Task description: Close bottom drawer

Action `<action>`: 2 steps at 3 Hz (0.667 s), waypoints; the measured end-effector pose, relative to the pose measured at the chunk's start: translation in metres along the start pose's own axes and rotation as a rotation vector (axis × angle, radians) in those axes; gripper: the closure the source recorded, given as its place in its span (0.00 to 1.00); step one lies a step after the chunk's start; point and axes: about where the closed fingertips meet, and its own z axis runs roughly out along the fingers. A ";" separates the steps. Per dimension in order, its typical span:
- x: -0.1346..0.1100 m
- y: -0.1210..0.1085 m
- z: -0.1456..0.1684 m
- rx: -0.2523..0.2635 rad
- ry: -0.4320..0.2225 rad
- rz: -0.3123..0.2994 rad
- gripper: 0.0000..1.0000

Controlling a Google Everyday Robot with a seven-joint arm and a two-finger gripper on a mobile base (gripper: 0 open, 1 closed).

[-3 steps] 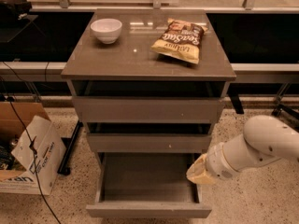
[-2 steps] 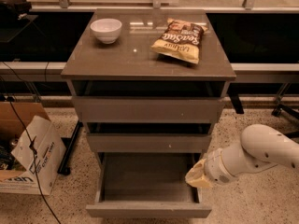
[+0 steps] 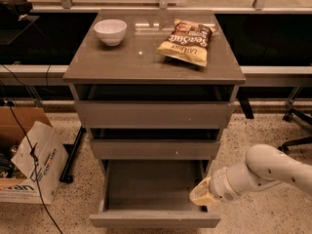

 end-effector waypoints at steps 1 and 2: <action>0.012 -0.003 0.024 -0.018 -0.018 0.029 1.00; 0.028 -0.009 0.055 -0.040 -0.052 0.051 1.00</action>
Offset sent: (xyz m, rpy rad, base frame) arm 0.0022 0.0212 -0.1084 0.1144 0.0842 -0.0409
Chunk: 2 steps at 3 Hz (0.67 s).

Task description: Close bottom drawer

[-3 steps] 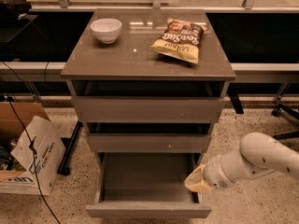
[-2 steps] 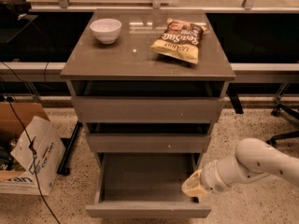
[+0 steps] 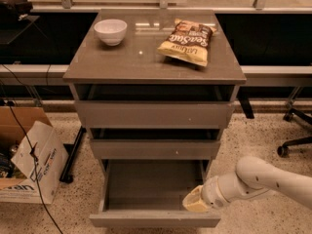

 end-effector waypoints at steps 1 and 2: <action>0.026 -0.012 0.041 -0.036 -0.045 0.040 1.00; 0.027 -0.014 0.045 -0.028 -0.051 0.036 1.00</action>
Offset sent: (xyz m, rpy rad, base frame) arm 0.0041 0.0053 -0.0373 0.0401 0.0239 -0.0146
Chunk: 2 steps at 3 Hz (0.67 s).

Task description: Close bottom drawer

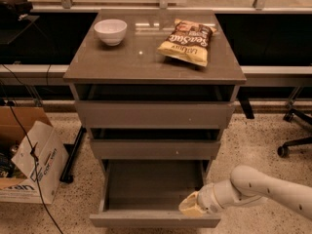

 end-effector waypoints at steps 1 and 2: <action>0.007 -0.010 0.016 0.035 -0.027 -0.017 1.00; 0.022 -0.018 0.035 0.027 -0.060 0.021 1.00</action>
Offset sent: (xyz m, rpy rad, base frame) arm 0.0098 0.0089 -0.0773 0.0855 0.0184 -0.0936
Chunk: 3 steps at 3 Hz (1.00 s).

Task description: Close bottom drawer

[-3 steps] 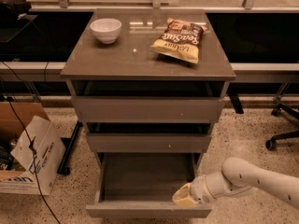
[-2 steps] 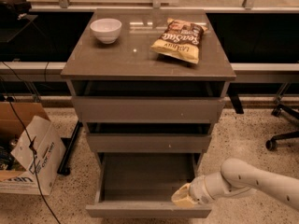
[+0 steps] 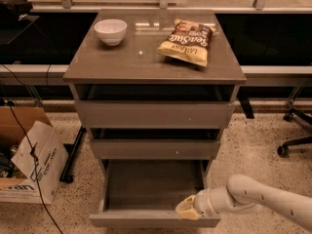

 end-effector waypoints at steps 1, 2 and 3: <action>0.013 -0.009 0.016 0.009 -0.053 0.037 1.00; 0.028 -0.032 0.048 0.039 -0.131 0.062 1.00; 0.032 -0.032 0.051 0.042 -0.122 0.069 1.00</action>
Offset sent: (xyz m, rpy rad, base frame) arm 0.0219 0.0106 -0.0634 0.1084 -0.0184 -0.1197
